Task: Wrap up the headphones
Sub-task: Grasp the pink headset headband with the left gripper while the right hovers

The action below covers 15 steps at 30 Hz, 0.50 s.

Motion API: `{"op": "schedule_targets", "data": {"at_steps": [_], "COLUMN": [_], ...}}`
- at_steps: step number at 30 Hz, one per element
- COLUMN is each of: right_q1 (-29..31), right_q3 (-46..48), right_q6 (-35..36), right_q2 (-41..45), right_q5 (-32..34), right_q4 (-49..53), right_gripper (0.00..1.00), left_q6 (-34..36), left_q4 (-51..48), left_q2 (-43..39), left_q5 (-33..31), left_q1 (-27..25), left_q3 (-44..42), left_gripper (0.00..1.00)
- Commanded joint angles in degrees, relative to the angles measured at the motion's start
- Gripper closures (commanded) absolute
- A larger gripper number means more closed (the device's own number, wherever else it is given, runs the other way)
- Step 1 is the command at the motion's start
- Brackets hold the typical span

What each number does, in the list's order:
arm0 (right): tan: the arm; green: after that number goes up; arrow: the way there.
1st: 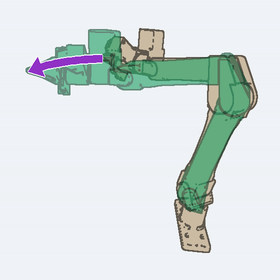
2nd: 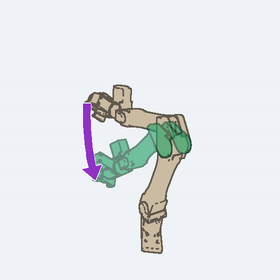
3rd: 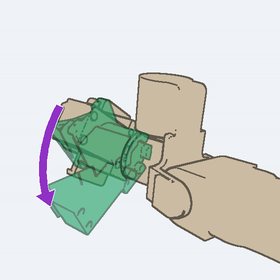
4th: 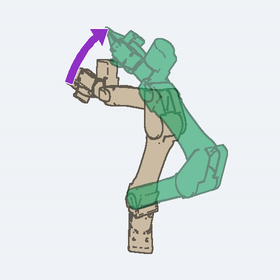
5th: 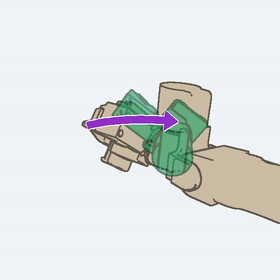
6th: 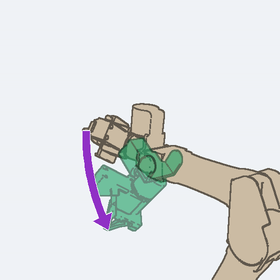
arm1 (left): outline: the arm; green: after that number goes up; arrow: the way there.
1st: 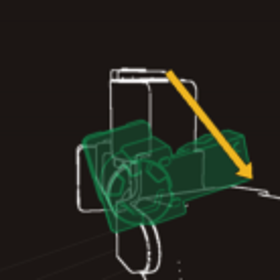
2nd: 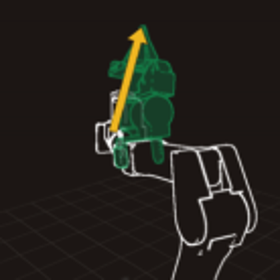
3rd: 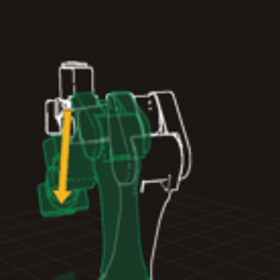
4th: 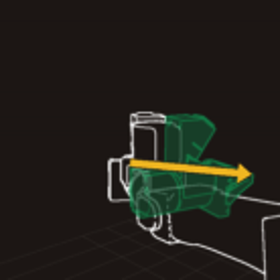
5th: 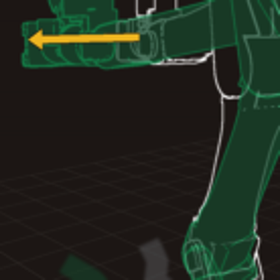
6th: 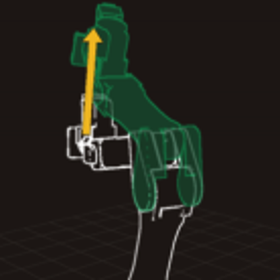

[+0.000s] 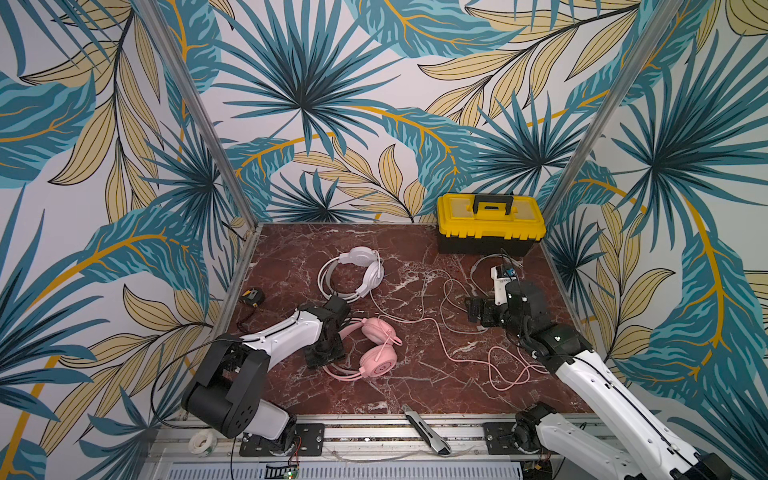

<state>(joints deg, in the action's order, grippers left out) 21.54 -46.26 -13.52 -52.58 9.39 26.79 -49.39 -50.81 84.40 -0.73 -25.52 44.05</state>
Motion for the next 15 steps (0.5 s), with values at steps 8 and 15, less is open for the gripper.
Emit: {"op": "schedule_targets", "data": {"at_steps": [8,15], "right_q1": [0.3,0.3], "right_q3": [0.7,2.0], "right_q6": [0.0,0.1], "right_q2": [-1.8,-1.5], "right_q5": [-0.2,0.2], "right_q4": [-1.3,-1.2], "right_gripper": [0.00,0.00], "left_q6": [-0.7,-2.0], "left_q4": [0.2,0.2], "left_q2": [1.9,2.4], "left_q5": [1.6,0.2], "left_q1": [-0.7,-0.6], "left_q3": [-0.9,-0.9], "left_gripper": [0.38,0.50]}}
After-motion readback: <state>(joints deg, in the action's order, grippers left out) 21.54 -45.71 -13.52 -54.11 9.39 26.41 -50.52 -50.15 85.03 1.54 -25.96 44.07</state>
